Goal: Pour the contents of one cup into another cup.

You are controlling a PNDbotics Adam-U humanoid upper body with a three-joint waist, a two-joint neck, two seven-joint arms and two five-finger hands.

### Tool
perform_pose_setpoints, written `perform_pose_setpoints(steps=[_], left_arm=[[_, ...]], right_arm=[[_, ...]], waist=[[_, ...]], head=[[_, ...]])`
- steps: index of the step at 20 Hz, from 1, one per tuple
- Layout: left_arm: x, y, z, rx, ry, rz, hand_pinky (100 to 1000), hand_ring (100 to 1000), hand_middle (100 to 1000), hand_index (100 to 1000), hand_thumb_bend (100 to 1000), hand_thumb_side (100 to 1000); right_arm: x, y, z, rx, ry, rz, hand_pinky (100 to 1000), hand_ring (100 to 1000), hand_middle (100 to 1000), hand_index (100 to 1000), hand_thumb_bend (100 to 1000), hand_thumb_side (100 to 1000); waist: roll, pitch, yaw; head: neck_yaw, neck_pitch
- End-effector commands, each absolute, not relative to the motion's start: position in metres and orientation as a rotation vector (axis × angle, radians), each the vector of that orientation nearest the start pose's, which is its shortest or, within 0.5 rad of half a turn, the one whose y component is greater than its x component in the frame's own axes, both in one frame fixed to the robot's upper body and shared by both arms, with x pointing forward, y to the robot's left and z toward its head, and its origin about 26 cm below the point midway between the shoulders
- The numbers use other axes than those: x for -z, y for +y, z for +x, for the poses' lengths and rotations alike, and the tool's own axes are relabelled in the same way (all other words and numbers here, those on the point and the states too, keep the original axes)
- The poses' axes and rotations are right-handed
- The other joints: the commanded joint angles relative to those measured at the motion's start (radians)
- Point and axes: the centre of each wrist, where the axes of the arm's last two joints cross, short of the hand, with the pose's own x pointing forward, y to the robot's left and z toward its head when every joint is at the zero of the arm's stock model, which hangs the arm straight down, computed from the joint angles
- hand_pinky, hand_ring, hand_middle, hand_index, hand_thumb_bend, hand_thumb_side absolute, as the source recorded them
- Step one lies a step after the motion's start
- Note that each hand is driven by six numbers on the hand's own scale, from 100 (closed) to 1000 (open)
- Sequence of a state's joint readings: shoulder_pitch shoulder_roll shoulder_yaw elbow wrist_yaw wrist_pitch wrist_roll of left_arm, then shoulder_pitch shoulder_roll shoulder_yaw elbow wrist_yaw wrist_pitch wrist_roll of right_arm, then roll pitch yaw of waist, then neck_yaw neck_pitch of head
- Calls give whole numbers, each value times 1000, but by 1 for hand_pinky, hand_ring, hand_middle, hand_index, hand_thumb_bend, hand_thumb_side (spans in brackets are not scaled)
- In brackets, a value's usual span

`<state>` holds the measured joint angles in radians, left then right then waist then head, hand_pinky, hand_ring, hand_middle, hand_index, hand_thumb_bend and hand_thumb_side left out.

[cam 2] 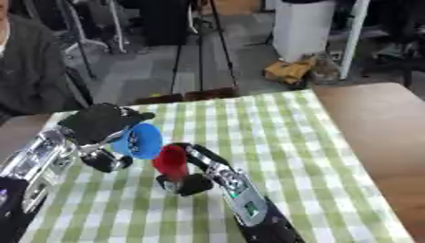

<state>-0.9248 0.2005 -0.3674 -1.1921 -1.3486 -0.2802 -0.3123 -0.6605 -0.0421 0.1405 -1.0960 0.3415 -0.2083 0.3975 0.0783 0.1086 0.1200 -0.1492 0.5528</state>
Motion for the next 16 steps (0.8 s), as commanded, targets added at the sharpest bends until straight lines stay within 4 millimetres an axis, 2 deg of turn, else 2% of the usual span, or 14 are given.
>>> perform_pose_setpoints(steps=[1,16], left_arm=[[-209,109,439,-2409,1939,-1426,682,487,397,597,444,100],[-235,122,428,-2335,2082,-1421,662,453,356,573,382,100]], right_arm=[[-81,-139,425,-1059,-1781,134,825,801,694,835,204,146],[-76,-143,425,-1062,-1762,114,824,802,696,834,208,145]], waist=[[0,-18,0],[9,-25,9]], head=[[5,-10],[-11,-19]])
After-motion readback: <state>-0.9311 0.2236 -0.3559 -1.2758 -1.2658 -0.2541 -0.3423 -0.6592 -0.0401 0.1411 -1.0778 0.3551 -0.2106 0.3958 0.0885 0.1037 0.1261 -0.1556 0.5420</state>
